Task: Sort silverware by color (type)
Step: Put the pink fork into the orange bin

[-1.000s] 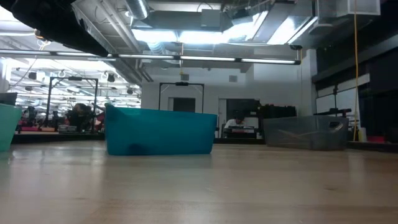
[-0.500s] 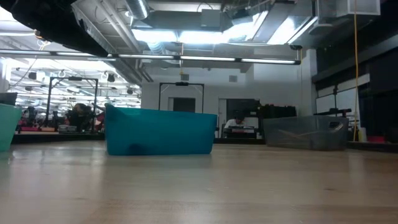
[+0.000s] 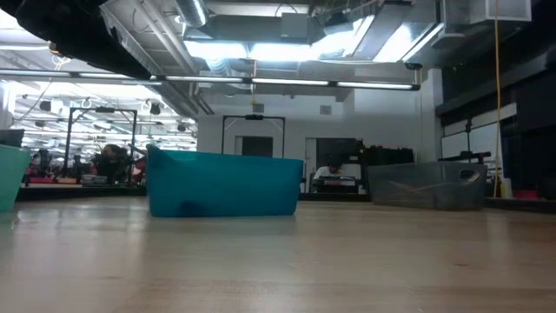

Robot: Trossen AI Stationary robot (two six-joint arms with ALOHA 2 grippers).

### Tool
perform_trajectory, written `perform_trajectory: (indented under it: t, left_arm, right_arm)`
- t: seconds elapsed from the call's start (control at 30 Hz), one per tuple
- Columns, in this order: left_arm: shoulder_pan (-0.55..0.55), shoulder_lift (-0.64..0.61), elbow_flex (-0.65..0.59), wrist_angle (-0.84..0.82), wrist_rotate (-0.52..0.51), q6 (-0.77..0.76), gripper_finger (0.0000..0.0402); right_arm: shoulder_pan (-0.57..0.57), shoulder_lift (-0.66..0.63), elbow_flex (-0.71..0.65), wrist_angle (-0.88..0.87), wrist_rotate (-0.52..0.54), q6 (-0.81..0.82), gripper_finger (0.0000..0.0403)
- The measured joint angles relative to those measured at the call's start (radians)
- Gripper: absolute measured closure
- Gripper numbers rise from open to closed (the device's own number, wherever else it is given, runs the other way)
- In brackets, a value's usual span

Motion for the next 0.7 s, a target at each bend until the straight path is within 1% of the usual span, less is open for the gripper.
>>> perform_trajectory:
  t: [0.13, 0.27, 0.37, 0.7]
  left_arm:
    - [0.000, 0.000, 0.000, 0.000, 0.000, -0.021, 0.0316]
    - [0.000, 0.000, 0.000, 0.000, 0.000, -0.056, 0.0316]
    - [0.000, 0.000, 0.000, 0.000, 0.000, -0.060, 0.0316]
    - [0.000, 0.000, 0.000, 0.000, 0.000, -0.061, 0.0316]
  right_arm:
    - [0.000, 0.000, -0.039, 0.076, 0.000, -0.052, 0.0388]
    - [0.000, 0.000, -0.059, 0.090, 0.000, -0.093, 0.0388]
    - [0.000, 0.000, -0.066, 0.092, -0.001, -0.095, 0.0388]
    - [0.000, 0.000, -0.068, 0.100, -0.055, -0.097, 0.0388]
